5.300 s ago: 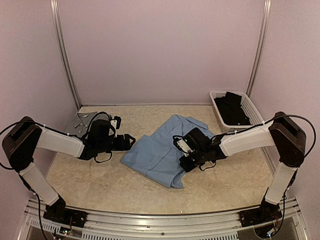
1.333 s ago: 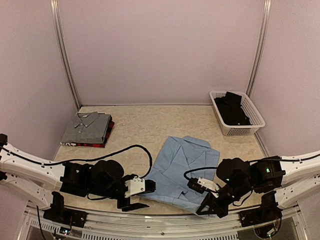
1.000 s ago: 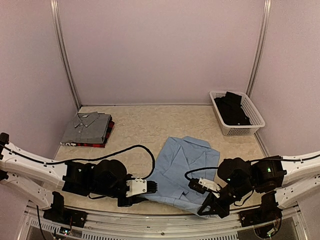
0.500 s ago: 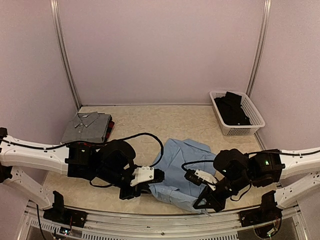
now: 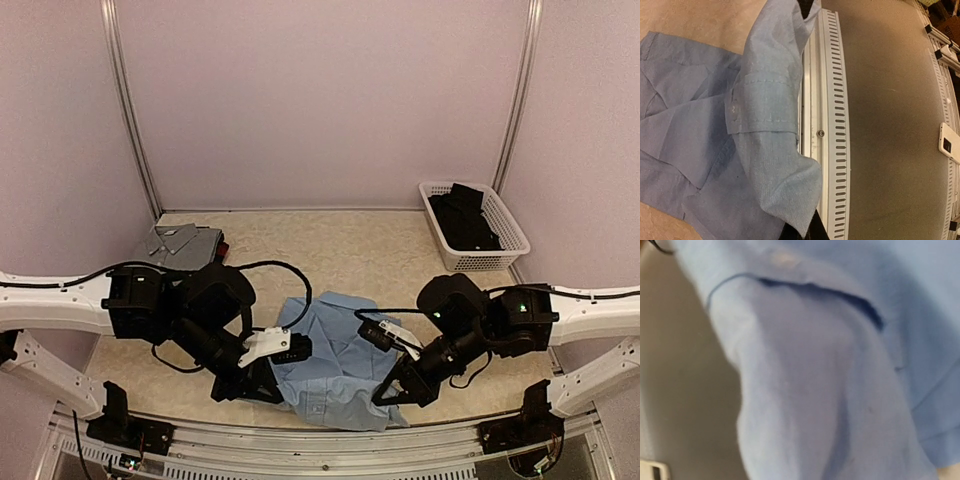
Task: Fold and stack the long sleeve shirts
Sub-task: Fold the 2/3-rectangle-folded shirt at the center of the board.
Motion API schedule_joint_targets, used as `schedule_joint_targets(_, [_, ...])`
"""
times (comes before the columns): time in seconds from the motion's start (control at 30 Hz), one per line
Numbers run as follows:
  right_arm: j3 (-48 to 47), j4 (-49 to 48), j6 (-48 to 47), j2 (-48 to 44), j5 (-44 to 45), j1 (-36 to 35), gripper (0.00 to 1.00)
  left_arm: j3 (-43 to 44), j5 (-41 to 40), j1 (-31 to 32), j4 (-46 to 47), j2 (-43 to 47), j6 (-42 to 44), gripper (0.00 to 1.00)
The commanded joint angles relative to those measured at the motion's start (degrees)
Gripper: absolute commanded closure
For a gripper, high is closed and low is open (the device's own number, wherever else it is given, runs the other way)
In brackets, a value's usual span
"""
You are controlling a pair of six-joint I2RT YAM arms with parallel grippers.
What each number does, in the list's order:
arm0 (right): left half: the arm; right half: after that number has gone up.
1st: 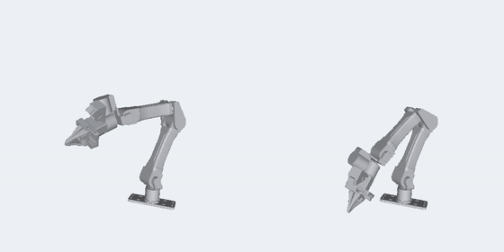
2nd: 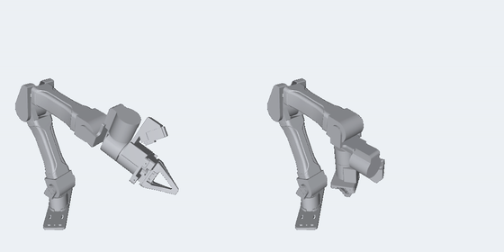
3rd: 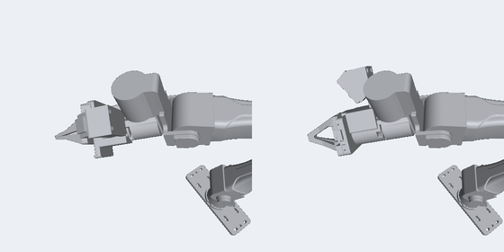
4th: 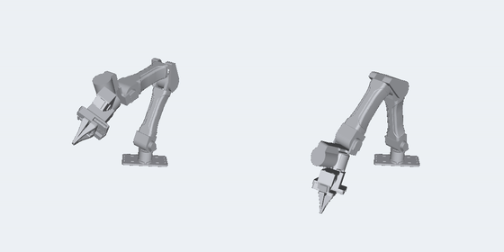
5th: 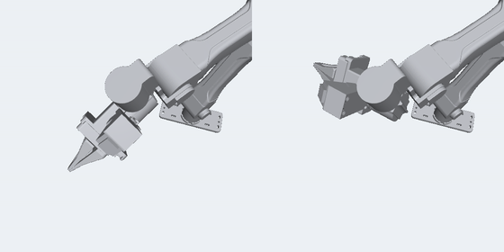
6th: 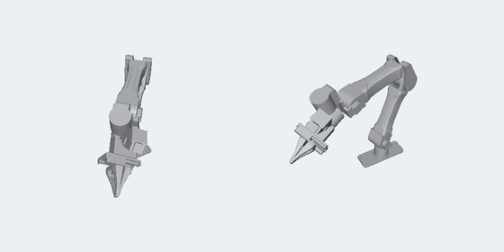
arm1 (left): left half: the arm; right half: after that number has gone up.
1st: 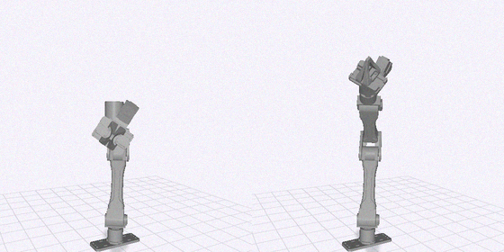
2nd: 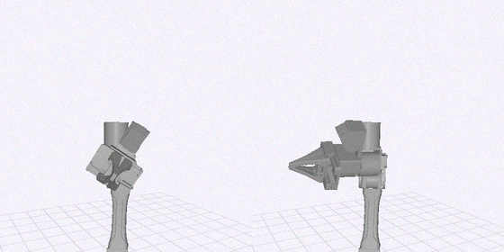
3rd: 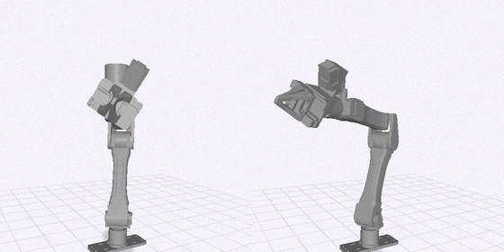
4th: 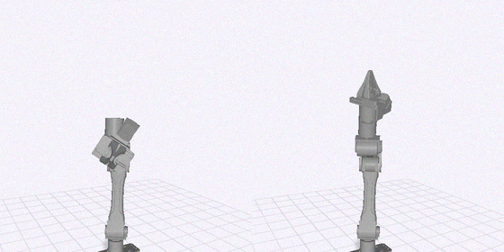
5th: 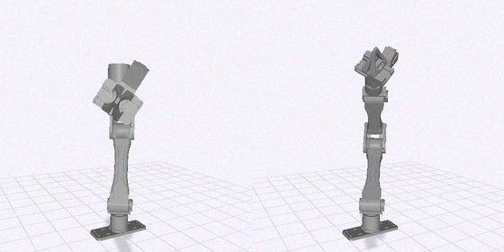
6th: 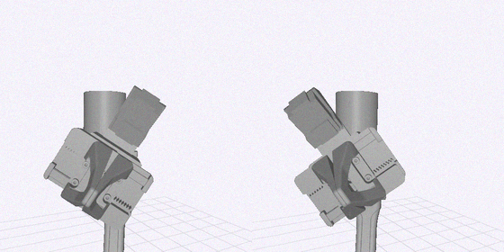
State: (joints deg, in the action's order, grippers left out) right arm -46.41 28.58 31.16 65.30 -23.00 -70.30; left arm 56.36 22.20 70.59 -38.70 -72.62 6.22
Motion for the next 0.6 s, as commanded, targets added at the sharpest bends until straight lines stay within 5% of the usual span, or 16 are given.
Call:
schedule_joint_targets(0.0, [-1.8,-3.2,2.4,-1.0,-5.6,4.7,1.0,4.3,7.0,-2.5,-1.7,2.4,-0.6,1.0])
schedule_joint_targets(0.37, [-5.3,0.5,-2.7,6.0,-11.8,21.3,1.0,10.9,14.2,-22.0,0.5,-8.0,0.3,1.0])
schedule_joint_targets(0.57, [-7.9,-0.6,-6.8,12.5,-17.4,29.8,1.0,12.1,17.8,-27.7,7.1,-17.6,-3.0,1.0])
